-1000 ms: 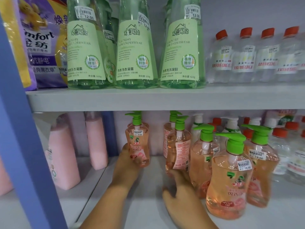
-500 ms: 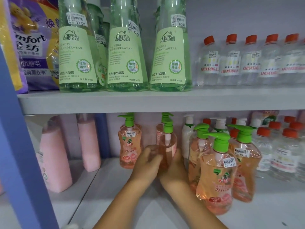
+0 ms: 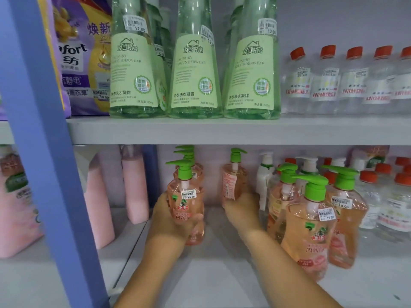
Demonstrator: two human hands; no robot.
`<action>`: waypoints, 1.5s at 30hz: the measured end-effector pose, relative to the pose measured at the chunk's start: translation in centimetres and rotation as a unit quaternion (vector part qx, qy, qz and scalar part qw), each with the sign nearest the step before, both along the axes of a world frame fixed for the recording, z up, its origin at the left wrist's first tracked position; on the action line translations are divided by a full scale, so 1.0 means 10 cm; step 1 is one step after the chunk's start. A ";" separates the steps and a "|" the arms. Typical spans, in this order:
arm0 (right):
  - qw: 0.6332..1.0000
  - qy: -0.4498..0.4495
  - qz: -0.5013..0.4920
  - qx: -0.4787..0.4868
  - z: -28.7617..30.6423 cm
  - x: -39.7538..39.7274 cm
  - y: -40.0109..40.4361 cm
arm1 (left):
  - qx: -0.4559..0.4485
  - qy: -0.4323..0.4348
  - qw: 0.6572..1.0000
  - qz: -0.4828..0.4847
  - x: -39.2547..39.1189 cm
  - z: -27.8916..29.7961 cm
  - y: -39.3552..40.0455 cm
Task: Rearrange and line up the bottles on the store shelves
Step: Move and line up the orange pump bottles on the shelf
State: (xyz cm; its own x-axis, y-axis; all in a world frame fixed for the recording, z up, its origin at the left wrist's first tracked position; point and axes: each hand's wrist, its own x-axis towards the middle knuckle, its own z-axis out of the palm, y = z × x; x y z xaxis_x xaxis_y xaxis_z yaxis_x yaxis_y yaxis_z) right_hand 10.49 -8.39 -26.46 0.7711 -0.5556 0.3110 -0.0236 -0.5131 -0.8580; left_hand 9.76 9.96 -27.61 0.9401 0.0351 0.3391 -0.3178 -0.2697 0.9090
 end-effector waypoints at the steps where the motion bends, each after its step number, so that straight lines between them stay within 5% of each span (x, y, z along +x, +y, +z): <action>1: 0.999 -0.008 -0.041 0.002 -0.01 0.13 -0.02 | 0.006 0.001 1.000 0.000 0.01 0.00 0.01; 7: 0.992 -0.039 -0.081 -0.092 -0.37 0.60 -0.13 | 0.005 -0.033 0.999 0.030 0.05 -0.17 0.00; 11: 0.982 0.058 -0.071 -0.165 -0.38 0.40 0.06 | -0.002 -0.040 0.998 0.050 0.10 -0.18 -0.10; 18: 0.996 0.018 0.071 0.049 -0.41 0.59 -0.01 | -0.006 -0.008 1.000 0.027 0.16 -0.19 -0.13; 26: 0.983 0.018 -0.092 -0.157 -0.53 0.73 0.06 | 0.018 -0.003 1.000 0.008 0.48 -0.52 -0.10; 45: 0.993 0.021 0.008 -0.112 -0.53 0.69 0.04 | 0.015 -0.014 1.000 -0.007 0.19 -0.22 -0.10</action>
